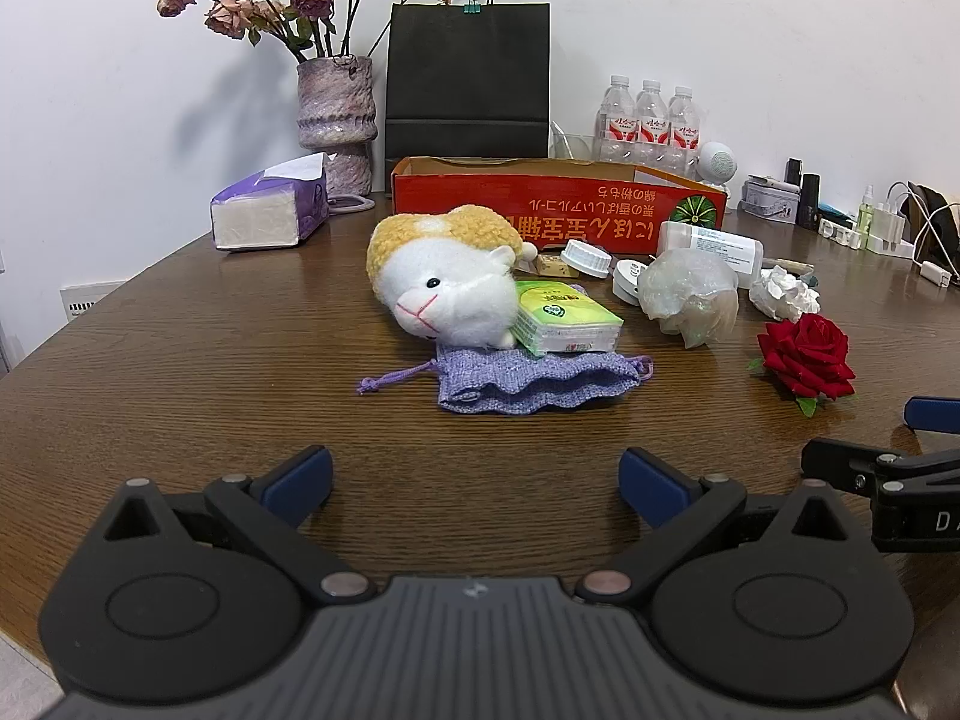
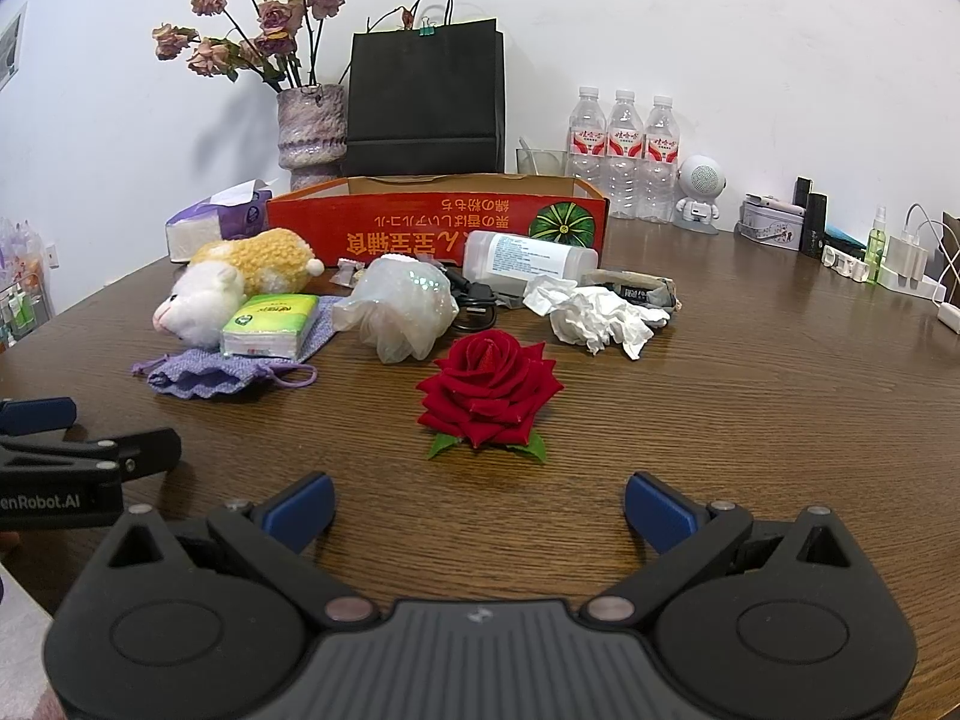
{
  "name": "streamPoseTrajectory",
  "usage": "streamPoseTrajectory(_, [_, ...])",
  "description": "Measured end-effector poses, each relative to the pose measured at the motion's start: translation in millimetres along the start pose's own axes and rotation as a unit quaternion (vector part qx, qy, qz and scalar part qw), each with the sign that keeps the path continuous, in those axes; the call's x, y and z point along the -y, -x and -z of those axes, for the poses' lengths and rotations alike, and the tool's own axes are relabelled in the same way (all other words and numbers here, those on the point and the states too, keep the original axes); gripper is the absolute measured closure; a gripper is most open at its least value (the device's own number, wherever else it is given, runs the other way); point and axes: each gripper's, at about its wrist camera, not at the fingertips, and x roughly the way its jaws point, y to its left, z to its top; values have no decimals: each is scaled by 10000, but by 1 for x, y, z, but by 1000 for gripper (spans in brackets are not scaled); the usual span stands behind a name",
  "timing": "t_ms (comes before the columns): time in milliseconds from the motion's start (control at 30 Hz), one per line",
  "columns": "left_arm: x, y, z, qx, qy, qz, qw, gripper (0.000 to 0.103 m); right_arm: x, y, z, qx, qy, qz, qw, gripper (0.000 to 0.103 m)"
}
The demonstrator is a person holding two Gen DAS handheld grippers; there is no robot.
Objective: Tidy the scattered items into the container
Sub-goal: 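Move the left tool toward the plush hamster while the right tool approaches the red rose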
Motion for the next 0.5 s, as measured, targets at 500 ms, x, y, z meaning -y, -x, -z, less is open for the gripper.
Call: streamPoseTrajectory(500, [0,0,0,2,-1,0,10000,0,0,0,-2,-63,-10,15,10000,0])
